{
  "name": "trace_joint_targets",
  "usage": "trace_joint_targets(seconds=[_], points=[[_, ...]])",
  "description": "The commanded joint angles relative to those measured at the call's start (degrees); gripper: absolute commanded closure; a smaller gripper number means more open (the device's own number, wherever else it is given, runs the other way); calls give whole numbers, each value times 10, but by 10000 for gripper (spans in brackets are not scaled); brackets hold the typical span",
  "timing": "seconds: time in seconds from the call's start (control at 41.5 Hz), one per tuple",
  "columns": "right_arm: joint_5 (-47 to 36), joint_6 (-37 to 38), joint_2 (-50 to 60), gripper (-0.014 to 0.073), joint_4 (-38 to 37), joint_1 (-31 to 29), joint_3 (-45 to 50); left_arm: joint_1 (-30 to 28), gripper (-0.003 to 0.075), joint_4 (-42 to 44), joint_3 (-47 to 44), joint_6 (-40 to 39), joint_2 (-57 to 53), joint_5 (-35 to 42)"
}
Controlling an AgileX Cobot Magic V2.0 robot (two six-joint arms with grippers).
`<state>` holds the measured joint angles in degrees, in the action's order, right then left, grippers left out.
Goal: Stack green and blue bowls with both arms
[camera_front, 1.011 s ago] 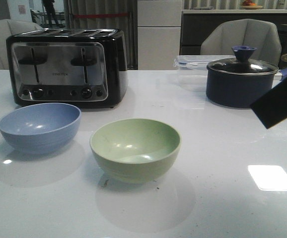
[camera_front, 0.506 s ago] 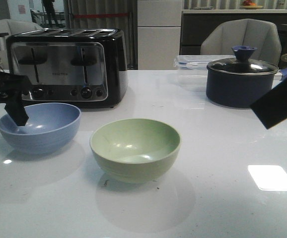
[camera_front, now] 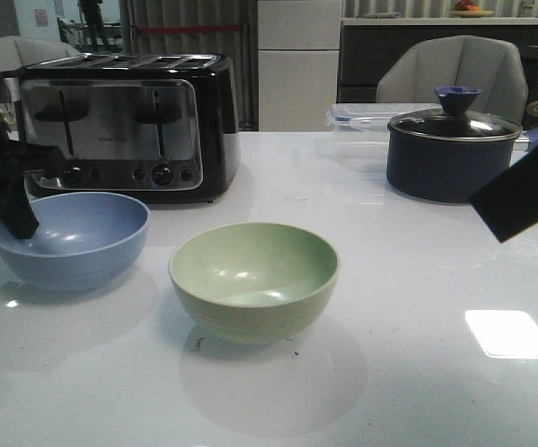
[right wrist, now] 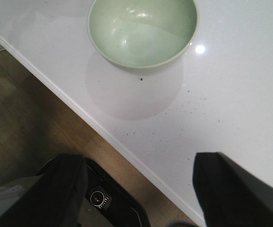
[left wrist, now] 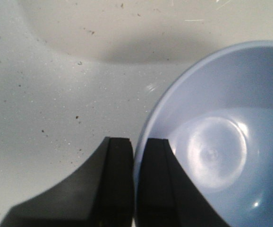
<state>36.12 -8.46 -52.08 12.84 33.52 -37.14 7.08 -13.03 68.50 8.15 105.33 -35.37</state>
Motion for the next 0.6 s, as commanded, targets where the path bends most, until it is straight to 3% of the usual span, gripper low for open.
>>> trace_joint_targets(seconds=[0.0,0.265,0.578], points=[[-31,-7,8,20,-1,2,-15,8,627,-8,42,4,-47,-24],[-31,-7,8,20,-1,2,-15,65,627,-8,123,23,-120,-117],[-31,-7,8,20,-1,2,-15,167,627,-14,151,27,-156,-160]])
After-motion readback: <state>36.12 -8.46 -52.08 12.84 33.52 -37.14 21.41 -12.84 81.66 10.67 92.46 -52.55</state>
